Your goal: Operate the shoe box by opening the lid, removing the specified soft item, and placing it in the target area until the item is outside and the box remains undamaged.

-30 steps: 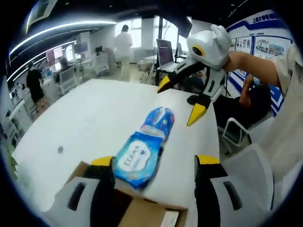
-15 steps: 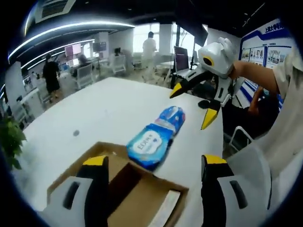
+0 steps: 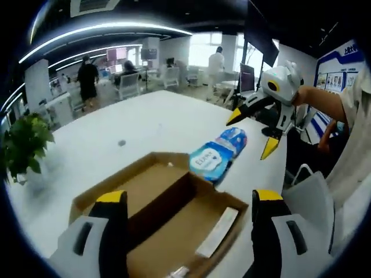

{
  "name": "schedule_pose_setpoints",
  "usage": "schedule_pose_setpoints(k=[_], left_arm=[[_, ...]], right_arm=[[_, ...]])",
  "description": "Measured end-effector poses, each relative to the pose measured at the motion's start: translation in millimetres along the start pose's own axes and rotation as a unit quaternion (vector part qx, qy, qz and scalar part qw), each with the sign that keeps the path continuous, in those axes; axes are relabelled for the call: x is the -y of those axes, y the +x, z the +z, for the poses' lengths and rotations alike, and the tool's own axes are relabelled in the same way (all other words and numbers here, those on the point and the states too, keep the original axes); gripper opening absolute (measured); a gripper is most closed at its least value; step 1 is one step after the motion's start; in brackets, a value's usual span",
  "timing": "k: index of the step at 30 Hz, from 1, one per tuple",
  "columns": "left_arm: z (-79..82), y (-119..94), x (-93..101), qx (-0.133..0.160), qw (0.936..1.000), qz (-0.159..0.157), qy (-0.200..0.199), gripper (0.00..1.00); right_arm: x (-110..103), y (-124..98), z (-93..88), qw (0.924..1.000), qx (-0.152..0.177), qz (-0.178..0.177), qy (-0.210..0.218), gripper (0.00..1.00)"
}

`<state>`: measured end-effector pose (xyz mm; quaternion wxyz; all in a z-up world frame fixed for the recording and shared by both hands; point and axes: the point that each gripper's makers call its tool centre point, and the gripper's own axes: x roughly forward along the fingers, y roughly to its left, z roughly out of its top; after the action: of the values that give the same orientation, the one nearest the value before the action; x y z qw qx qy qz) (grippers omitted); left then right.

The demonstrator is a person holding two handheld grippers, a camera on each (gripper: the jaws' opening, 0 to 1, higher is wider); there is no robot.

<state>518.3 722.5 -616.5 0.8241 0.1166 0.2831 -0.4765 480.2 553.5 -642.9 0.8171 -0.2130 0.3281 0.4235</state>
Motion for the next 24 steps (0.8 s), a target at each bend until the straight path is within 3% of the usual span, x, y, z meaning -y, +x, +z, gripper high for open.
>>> schedule_pose_setpoints(k=[12,24], left_arm=[[-50.0,-34,-28.4,-0.024,0.9983,0.048,-0.024,1.00],[-103.6,-60,-52.8,-0.052,0.9918,0.097,-0.066,1.00]], right_arm=[[-29,30,7.3,0.9974,-0.002,0.058,-0.044,0.63],[-48,60,22.7,0.9917,0.004,0.096,-0.086,0.59]])
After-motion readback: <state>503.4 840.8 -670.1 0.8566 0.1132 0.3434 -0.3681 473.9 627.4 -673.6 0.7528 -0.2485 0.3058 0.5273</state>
